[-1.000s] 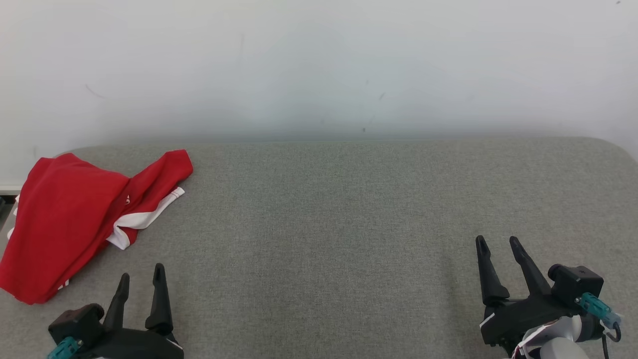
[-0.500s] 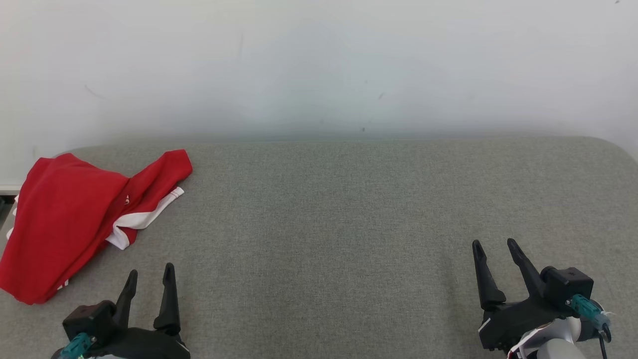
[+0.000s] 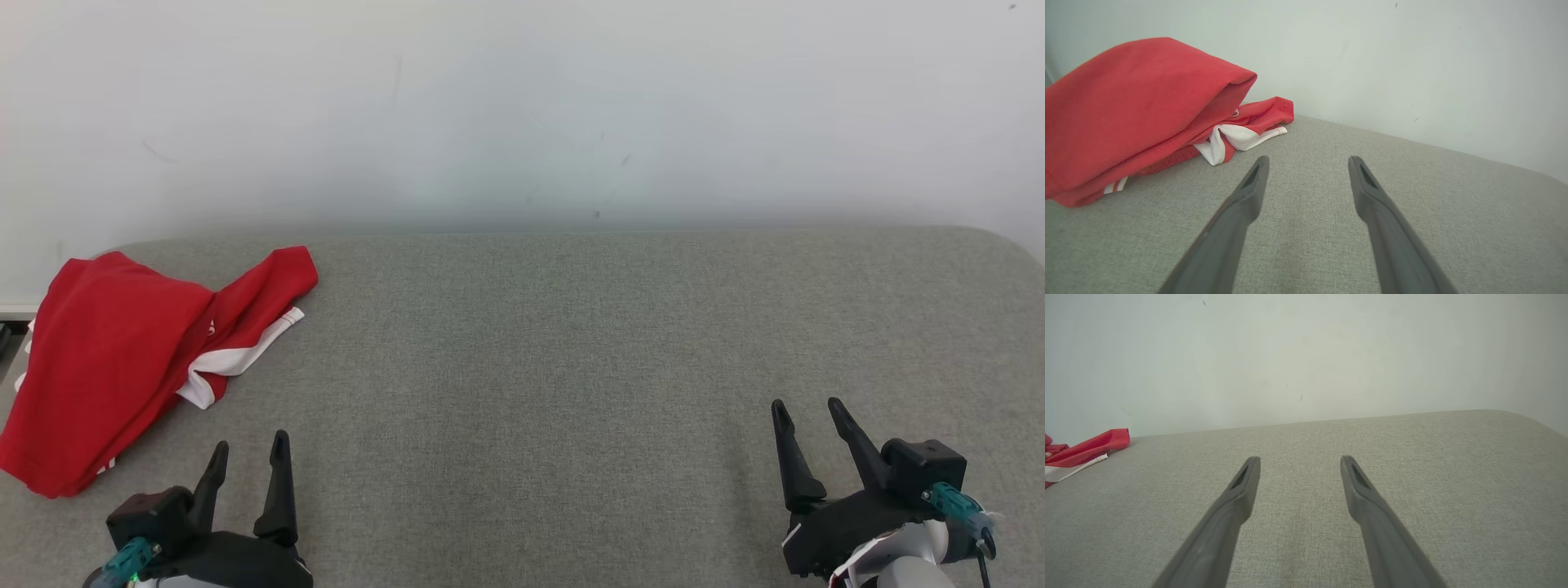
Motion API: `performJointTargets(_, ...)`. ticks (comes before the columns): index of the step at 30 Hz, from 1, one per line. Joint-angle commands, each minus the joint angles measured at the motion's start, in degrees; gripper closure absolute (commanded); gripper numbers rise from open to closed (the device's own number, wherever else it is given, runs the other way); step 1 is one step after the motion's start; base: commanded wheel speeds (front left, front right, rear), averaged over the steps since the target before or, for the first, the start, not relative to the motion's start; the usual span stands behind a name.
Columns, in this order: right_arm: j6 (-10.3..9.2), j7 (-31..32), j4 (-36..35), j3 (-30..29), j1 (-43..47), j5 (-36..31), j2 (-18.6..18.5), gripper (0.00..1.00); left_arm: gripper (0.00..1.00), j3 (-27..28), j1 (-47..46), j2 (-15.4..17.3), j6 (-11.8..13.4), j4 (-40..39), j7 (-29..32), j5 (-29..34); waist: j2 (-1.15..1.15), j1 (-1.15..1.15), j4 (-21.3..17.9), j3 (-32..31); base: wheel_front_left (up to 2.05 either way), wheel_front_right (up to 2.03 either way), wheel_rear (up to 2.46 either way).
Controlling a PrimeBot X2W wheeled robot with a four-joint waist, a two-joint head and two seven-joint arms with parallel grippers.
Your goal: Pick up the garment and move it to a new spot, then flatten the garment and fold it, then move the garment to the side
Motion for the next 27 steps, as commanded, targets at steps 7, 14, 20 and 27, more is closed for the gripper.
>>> performJointTargets(7, -0.02, -0.18, 0.27, -0.22, -0.07, 0.26, -0.4, 0.0, 0.0, -0.31, 0.18, 0.52, 0.12, -0.26, 0.42, -0.76, 0.0, 0.0, 0.95, -0.08, 0.0, 0.0, 0.0)
performJointTargets(14, -0.02, -0.26, 0.54, 0.14, 0.37, 0.76, -0.38, 0.0, 0.0, -0.1, 0.43, 0.8, 0.37, -0.25, 0.39, -1.47, 0.0, 0.0, 3.38, -0.3, 0.0, 0.0, 0.0)
performJointTargets(20, -0.02, -0.09, 0.46, 0.37, 0.31, 1.01, -0.36, 0.0, 0.0, -0.29, 0.54, 0.84, 0.92, -0.43, 0.74, -1.68, 0.0, 0.0, 6.84, -0.35, 0.0, 0.0, 0.0)
performJointTargets(27, -0.02, -0.12, 0.58, 0.6, 0.33, 1.29, -0.37, 0.0, 0.0, -0.38, 0.79, 1.2, 1.21, -0.79, 0.88, -2.01, 0.0, 0.0, 11.02, -0.45, 0.0, 0.0, 0.0)
